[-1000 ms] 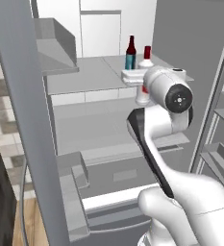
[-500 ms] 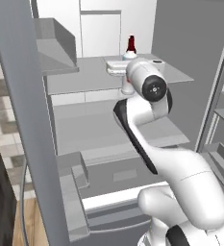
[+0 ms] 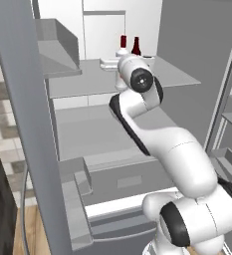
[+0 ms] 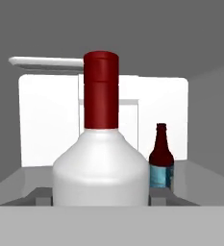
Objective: Place the liquor and beer on the top shelf of the fridge to keep them out of children's reach, and place the tangerine on lower shelves for easy access.
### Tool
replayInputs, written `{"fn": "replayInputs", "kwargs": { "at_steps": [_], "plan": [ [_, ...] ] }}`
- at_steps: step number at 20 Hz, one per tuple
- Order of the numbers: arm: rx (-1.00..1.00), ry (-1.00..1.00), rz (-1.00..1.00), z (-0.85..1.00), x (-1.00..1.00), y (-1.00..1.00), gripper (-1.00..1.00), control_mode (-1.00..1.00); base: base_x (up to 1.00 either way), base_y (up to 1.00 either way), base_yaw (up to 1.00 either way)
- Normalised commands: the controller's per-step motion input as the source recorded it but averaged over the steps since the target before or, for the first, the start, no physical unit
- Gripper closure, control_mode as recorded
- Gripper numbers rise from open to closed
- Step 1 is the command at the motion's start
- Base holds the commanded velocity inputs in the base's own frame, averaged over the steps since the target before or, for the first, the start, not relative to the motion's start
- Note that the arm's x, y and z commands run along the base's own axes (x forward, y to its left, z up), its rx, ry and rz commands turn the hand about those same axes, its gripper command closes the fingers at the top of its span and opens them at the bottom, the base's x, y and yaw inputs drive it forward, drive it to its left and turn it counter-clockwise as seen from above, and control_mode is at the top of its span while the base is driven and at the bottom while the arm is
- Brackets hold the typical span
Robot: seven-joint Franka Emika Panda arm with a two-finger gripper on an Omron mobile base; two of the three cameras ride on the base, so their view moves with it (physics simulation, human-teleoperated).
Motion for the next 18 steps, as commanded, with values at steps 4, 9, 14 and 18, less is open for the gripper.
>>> {"fn": "replayInputs", "kwargs": {
  "at_steps": [4, 9, 14, 18],
  "plan": [
    [0.00, 0.00, 0.00, 0.00, 0.62, 0.06, 1.00, -1.00, 0.00, 0.00, 0.00],
    [0.00, 0.00, 0.00, 0.00, 0.60, 0.06, 1.00, -1.00, 0.00, 0.00, 0.00],
    [0.00, 0.00, 0.00, 0.00, 0.46, 0.12, 1.00, -1.00, 0.00, 0.00, 0.00],
    [0.00, 0.00, 0.00, 0.00, 0.31, 0.14, 1.00, -1.00, 0.00, 0.00, 0.00]
  ]
}}
